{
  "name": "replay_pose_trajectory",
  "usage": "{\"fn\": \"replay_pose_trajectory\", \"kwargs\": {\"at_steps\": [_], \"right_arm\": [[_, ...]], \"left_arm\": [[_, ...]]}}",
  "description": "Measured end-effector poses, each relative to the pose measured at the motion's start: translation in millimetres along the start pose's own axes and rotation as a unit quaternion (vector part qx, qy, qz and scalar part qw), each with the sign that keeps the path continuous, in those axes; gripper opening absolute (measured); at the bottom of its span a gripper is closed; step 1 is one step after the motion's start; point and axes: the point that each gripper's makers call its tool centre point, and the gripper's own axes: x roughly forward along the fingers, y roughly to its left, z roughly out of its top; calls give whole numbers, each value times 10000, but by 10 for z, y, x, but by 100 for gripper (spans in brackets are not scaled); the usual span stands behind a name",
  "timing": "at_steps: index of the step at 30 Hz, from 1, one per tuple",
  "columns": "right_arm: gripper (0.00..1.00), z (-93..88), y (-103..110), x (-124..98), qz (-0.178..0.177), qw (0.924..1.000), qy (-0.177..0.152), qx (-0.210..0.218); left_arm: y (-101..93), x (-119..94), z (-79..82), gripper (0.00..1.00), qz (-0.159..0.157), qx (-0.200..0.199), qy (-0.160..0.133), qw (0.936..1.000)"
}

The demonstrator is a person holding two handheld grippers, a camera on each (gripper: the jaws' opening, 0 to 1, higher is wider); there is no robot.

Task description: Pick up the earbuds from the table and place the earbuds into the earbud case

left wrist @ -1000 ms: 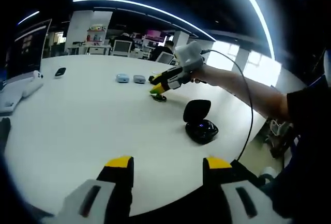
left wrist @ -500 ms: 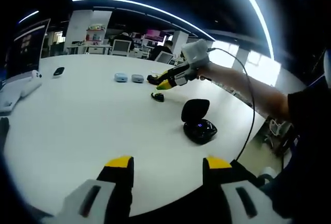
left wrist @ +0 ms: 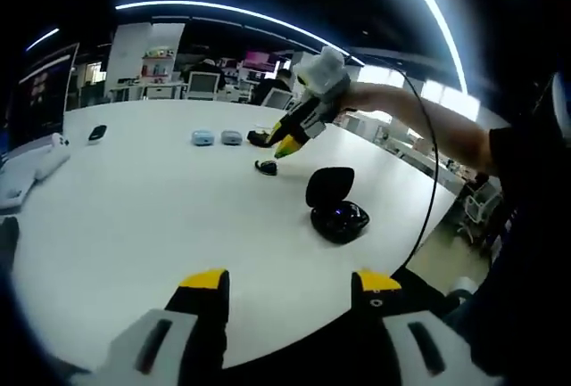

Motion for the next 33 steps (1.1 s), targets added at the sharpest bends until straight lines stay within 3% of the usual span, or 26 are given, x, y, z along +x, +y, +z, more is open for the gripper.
{"fn": "replay_pose_trajectory", "kwargs": {"at_steps": [5, 17, 33], "right_arm": [[24, -11, 34, 114, 211, 9995, 222, 27], [16, -71, 78, 244, 487, 9967, 631, 175], [12, -49, 103, 173, 463, 9969, 564, 279]], "left_arm": [[-79, -48, 39, 58, -108, 104, -89, 9998], [-28, -131, 19, 59, -44, 142, -120, 9998], [77, -184, 5, 59, -5, 13, -177, 9998]]}}
